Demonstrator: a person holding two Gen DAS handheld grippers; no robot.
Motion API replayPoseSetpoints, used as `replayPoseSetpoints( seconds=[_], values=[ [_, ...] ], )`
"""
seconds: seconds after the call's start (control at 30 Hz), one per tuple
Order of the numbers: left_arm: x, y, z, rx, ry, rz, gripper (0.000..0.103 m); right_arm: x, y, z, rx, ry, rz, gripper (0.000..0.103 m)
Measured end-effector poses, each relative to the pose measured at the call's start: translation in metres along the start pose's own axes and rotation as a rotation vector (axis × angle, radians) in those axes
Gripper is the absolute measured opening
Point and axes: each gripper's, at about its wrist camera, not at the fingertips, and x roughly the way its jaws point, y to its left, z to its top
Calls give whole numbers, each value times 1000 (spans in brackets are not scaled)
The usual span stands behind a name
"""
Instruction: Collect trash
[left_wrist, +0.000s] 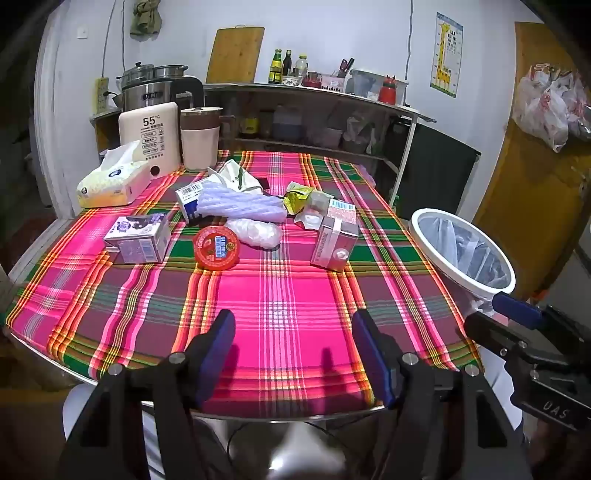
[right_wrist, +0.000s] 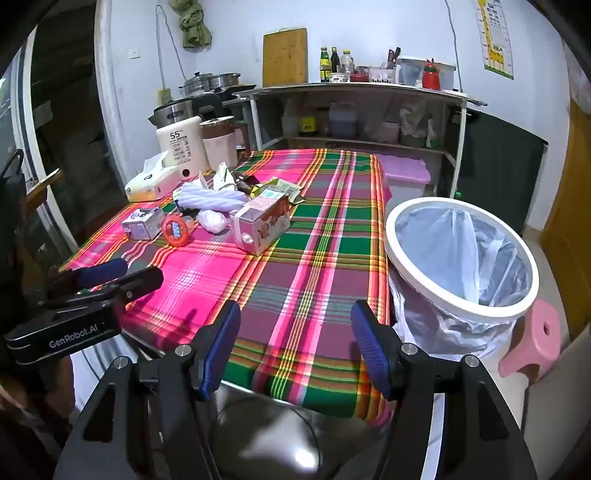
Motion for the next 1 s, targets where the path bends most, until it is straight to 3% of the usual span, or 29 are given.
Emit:
replayPoseSetpoints(
  seconds=[1.0],
  values=[
    [-3, 5, 1, -29, -12, -24, 68, -1, 3, 3, -12, 4, -4, 63]
  ],
)
